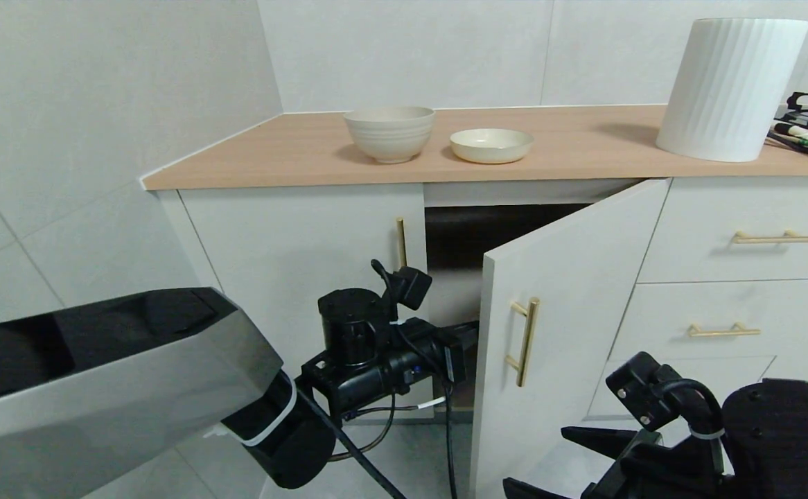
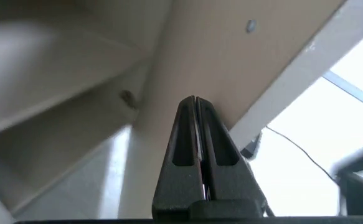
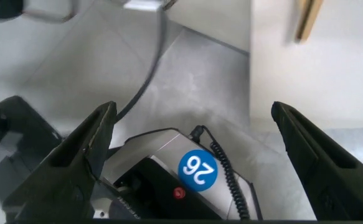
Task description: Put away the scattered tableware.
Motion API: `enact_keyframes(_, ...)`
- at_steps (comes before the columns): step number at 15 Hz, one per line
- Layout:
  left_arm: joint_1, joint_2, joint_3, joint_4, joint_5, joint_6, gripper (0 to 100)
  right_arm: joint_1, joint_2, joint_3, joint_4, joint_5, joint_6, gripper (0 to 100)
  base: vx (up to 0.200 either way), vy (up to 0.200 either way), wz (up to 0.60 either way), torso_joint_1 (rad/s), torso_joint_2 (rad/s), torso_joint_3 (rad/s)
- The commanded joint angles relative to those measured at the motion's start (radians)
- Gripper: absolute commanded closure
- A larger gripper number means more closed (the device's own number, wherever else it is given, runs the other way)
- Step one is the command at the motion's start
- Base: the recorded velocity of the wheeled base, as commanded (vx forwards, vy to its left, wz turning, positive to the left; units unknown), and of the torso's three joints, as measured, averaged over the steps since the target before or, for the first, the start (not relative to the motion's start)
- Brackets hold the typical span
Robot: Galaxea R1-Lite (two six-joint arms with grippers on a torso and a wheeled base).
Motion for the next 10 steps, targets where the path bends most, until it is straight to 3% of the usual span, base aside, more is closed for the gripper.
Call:
enact_keyframes(1, -0.007, 0.029, -0.013, 0.0, 0.0, 0.002, 100, 0.002, 0.003, 0.0, 0.0, 0.0, 0.0, 0, 0.0, 0.0, 0.0, 0.0, 0.0, 0.0)
enact_keyframes(3, -0.03, 0.019, -0.007, -0.003, 0.005, 0.005, 100, 0.018, -0.002, 0.0, -0.002, 0.001, 0.002, 0, 0.0, 0.0, 0.0, 0.0, 0.0, 0.0)
enact_keyframes(8, -0.316, -0.113, 0.082, -0.007, 0.02, 0.007, 100, 0.25, -0.129, 0.123, -0.011, 0.061, -0.077, 0, 0.0, 0.0, 0.0, 0.0, 0.0, 0.0)
enact_keyframes(10, -0.33, -0.1, 0.103, -0.01, 0.021, 0.007, 100, 0.261, -0.155, 0.163, -0.014, 0.099, -0.15, 0, 0.0, 0.0, 0.0, 0.0, 0.0, 0.0)
